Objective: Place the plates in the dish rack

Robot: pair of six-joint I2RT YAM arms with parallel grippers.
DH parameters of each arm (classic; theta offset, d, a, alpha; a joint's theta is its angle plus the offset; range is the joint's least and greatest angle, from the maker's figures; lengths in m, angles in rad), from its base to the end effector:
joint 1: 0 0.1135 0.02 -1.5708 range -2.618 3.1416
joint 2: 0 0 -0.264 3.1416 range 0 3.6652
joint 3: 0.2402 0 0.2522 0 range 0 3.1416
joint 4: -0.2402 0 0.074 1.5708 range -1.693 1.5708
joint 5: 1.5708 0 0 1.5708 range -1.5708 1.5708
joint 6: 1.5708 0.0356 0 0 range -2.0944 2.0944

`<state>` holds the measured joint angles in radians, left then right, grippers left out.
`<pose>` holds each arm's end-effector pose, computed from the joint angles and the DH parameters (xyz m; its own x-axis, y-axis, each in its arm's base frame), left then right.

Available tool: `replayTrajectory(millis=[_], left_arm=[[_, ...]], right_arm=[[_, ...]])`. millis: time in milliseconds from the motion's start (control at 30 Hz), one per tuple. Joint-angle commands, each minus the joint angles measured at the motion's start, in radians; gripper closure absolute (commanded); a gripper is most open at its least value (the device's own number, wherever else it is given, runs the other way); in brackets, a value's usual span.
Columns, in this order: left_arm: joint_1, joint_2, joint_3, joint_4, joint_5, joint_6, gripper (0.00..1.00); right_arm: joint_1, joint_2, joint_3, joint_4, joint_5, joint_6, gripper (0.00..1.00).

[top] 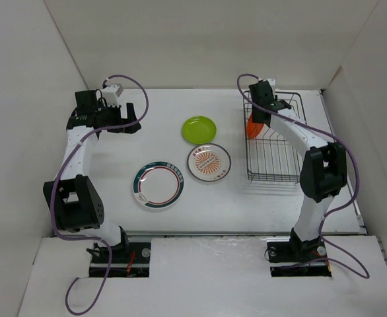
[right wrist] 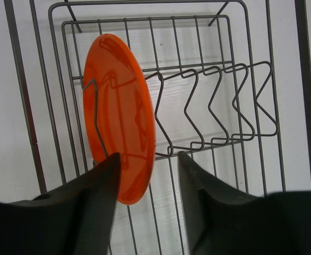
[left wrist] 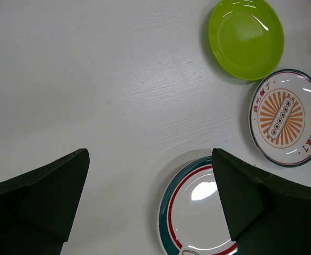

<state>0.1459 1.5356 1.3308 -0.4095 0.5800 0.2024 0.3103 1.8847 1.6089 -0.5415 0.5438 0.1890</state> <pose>0.3467 0.0312 0.3264 -0.4940 0.0974 -0.8640 0.4296 0.8913 -0.1452 0.4104 0.1122 0.2794 -0.6679 -0.0453 -0.7429 0.2049 0.9484 -0.2421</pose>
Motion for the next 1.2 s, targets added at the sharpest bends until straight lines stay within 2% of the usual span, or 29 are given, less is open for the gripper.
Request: replayTrajectory(millis=[0, 33, 67, 200, 300, 400, 500, 600, 733, 900, 1167], left_arm=[[0.001, -0.023, 0.013, -0.002, 0.024, 0.015, 0.0], [0.001, -0.023, 0.013, -0.002, 0.024, 0.015, 0.0], [0.001, -0.014, 0.013, -0.002, 0.024, 0.015, 0.0], [0.001, -0.014, 0.013, -0.011, 0.046, 0.025, 0.0], [0.001, 0.009, 0.013, -0.011, 0.057, 0.025, 0.0], [-0.029, 0.041, 0.031, -0.011, 0.057, 0.025, 0.0], [-0.086, 0.098, 0.057, 0.001, 0.037, 0.015, 0.0], [-0.121, 0.171, 0.125, 0.015, 0.059, 0.003, 0.0], [-0.132, 0.409, 0.293, -0.058, 0.2, -0.03, 0.0], [-0.132, 0.61, 0.479, -0.072, 0.273, -0.151, 0.02], [-0.161, 0.805, 0.648, -0.061, 0.36, -0.247, 0.04]], right_arm=[[0.01, -0.01, 0.028, 0.057, 0.001, -0.028, 0.48], [0.01, -0.01, 0.039, 0.057, 0.011, -0.028, 0.4], [0.01, -0.024, 0.039, 0.057, 0.021, -0.028, 0.38], [0.019, -0.074, 0.072, 0.029, 0.048, -0.028, 0.36], [0.041, -0.145, 0.082, 0.011, 0.086, -0.028, 0.21], [0.056, -0.228, 0.091, -0.002, 0.11, -0.037, 0.0], [0.085, -0.329, 0.056, -0.002, 0.055, -0.037, 0.0], [0.121, -0.465, -0.044, 0.057, -0.102, -0.046, 0.0], [0.202, -0.637, -0.17, 0.109, -0.223, -0.046, 0.0], [0.39, -0.801, -0.306, 0.169, -0.237, 0.012, 0.03], [0.48, -0.897, -0.38, 0.115, -0.228, 0.093, 0.04]])
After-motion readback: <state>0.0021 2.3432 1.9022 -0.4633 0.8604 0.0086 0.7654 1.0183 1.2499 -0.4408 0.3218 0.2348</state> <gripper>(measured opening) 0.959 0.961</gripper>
